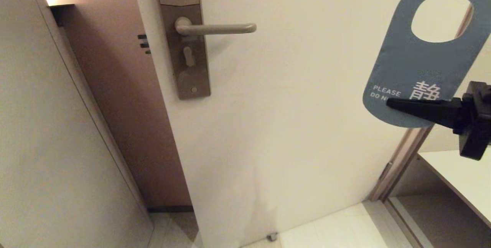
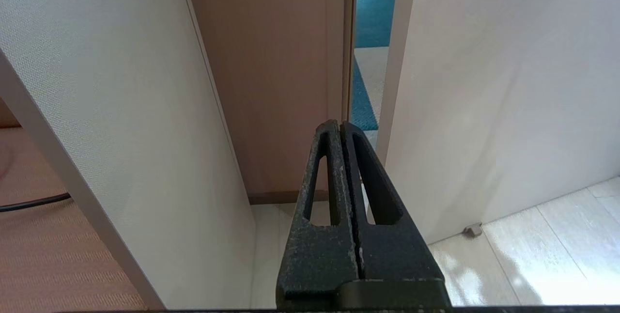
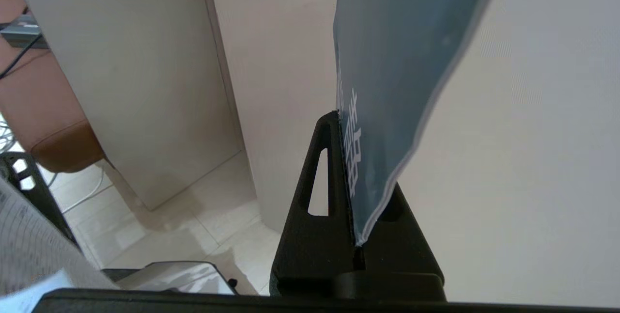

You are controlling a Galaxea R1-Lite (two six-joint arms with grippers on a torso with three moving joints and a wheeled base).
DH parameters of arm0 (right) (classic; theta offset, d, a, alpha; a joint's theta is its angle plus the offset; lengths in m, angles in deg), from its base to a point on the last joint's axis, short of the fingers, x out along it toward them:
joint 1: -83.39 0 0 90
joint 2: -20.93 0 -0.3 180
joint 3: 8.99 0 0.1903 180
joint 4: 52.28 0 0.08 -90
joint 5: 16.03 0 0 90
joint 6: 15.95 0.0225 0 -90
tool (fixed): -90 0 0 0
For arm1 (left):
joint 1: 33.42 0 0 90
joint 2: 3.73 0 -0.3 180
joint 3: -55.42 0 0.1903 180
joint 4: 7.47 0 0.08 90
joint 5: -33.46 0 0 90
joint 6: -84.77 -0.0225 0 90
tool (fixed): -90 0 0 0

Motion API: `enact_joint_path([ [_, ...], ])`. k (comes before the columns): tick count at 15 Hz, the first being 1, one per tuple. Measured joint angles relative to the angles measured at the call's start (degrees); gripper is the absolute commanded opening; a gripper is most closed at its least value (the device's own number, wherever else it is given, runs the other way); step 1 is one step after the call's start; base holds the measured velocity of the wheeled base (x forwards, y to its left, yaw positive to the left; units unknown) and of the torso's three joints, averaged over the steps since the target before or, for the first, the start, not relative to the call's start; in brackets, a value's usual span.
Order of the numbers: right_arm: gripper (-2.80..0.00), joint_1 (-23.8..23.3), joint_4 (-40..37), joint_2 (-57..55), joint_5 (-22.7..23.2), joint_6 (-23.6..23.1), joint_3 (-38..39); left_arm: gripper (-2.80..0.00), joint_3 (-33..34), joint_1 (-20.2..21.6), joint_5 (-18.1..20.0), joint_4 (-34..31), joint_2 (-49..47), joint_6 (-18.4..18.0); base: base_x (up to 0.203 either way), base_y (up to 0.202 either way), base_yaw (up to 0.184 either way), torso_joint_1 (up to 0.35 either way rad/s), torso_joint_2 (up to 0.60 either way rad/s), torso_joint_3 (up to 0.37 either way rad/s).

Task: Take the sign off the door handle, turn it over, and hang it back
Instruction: Hang the sign back with the other side facing out

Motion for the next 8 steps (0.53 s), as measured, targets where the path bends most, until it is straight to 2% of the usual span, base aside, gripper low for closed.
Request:
enact_joint_path([
  [8, -2.8, 13.41, -5.91, -8.2, -13.97, -0.08, -11.12, -2.8, 0.02, 0.0, -0.02, 0.0, 0.0, 0.0, 0.0, 0.0, 0.0, 0.0, 0.0, 0.0],
])
